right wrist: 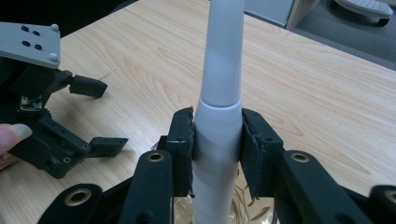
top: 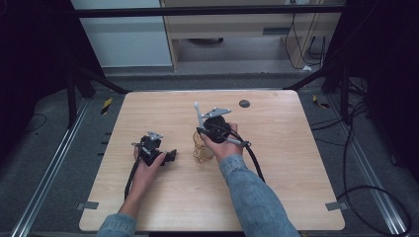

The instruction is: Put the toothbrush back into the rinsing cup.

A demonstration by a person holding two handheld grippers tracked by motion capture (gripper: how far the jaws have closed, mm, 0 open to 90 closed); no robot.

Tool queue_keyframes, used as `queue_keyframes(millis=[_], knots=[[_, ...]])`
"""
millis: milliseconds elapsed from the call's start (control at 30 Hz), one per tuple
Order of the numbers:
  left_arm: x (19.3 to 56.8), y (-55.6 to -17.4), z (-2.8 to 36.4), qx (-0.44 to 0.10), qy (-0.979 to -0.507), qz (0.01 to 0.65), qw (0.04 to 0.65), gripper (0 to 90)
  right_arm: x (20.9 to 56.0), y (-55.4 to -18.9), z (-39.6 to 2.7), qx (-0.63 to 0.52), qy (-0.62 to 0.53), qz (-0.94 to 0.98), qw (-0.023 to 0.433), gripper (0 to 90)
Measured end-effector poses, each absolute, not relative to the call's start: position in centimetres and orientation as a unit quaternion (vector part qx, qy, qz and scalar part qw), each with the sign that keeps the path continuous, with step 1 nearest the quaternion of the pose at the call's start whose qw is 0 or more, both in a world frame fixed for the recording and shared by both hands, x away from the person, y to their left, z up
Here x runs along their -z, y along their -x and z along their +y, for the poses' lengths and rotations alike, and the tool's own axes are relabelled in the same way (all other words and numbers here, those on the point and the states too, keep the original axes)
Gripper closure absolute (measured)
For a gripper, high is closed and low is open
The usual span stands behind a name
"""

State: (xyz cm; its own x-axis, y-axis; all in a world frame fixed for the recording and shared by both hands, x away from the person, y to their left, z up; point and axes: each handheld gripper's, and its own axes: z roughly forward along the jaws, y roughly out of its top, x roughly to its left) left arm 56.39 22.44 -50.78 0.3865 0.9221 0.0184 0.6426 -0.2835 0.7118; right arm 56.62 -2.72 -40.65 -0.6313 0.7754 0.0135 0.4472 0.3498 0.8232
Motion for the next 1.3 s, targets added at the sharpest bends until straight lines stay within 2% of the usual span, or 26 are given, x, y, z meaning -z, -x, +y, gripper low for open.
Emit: queue_keyframes(millis=[1300], knots=[[50.8, -56.4, 22.5, -0.22, -0.771, 0.507, 0.317, 0.0, 40.8, -57.5, -1.2, -0.416, -0.37, 0.807, 0.195, 66.7]])
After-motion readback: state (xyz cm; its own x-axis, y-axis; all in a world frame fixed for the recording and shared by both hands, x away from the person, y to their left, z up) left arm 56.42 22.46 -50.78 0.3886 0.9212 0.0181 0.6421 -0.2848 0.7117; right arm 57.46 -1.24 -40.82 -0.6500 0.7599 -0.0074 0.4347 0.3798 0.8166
